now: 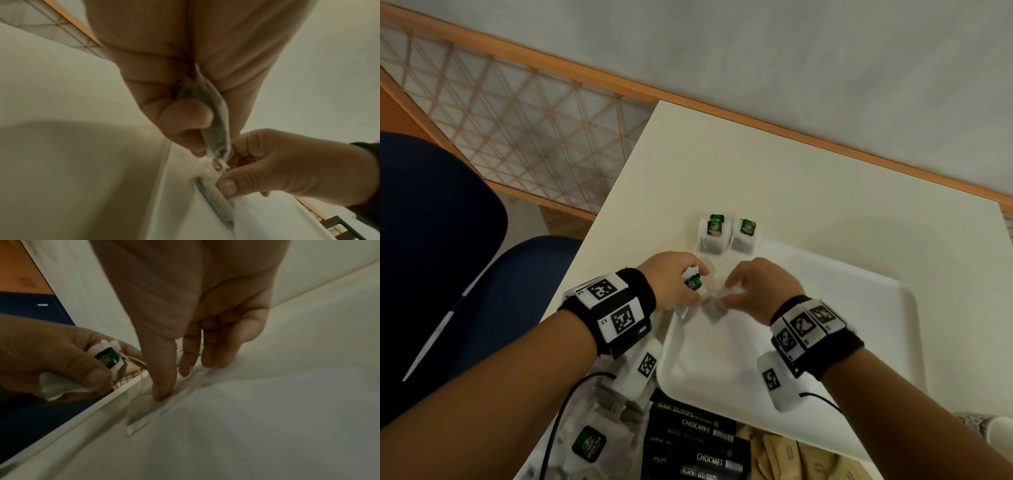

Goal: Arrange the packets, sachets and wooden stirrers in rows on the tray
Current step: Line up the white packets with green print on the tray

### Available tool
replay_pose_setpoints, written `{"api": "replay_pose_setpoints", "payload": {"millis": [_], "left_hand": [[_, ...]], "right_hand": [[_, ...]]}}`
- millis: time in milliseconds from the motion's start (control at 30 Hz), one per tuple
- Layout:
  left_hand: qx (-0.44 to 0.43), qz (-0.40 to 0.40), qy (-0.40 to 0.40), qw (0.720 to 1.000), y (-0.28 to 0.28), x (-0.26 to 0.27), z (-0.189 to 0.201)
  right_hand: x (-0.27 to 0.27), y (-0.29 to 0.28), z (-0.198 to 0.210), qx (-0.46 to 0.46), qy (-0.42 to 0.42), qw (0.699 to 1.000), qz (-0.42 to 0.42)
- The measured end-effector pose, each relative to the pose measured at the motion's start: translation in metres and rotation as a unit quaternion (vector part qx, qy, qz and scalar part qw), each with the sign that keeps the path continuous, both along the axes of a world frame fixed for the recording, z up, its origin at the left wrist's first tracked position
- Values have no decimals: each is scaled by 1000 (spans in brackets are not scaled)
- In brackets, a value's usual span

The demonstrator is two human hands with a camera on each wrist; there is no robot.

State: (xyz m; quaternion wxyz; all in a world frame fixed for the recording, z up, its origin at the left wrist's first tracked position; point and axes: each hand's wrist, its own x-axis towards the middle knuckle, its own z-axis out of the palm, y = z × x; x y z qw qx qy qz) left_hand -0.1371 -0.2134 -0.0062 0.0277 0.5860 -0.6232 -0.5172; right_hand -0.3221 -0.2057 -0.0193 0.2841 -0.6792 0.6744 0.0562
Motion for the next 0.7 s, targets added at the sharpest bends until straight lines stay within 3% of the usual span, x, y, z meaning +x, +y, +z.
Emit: {"api": "replay_pose_setpoints", "payload": {"millis": [167, 467, 700], "left_hand": [[-3, -10, 4, 1000, 3, -3, 0], [1, 3, 2, 1000, 8, -7, -7], [-21, 28, 30, 999, 3, -3, -6]], "right_hand": [[4, 5, 3, -5, -33, 999, 28], [9, 17, -3, 16, -59, 998, -11], [7, 9, 12, 18, -219, 972, -88]]}}
